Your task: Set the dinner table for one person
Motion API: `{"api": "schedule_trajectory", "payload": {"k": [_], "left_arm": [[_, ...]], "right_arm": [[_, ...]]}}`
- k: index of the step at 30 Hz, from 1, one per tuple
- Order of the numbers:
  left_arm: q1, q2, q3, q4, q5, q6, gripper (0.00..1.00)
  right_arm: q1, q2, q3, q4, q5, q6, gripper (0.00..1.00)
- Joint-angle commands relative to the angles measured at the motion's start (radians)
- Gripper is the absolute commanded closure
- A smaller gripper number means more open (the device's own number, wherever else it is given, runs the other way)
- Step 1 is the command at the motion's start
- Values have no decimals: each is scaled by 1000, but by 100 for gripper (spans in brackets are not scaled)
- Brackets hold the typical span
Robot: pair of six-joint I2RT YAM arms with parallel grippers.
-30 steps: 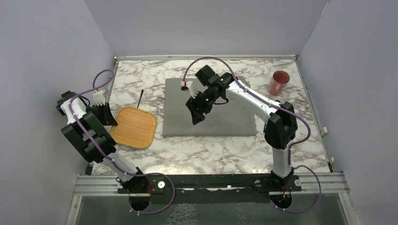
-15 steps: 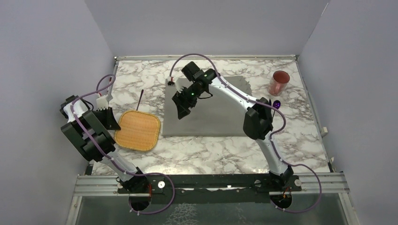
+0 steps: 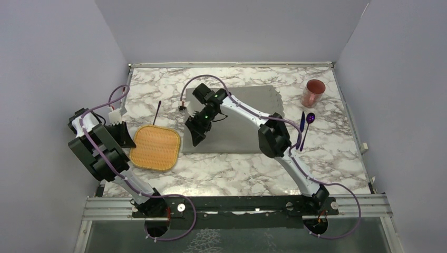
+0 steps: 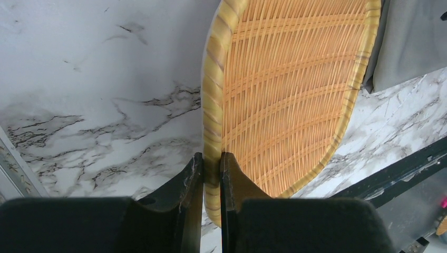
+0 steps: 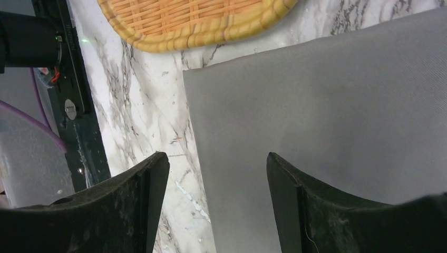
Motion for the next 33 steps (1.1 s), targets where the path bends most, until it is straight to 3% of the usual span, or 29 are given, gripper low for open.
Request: {"api": "schedule_trajectory", "payload": {"k": [1,20,33], "left_arm": [[6,-30,-6,27,-46,13,100],[6,-55,-22,34,-26,-4,100],[-1,-118,-29,30,-27,-13,100]], "right_arm": [[19,35,64,-8,-46,-17,28],[65,98,120,300,16,113,31],[69,159,92,337,-4,126,33]]}}
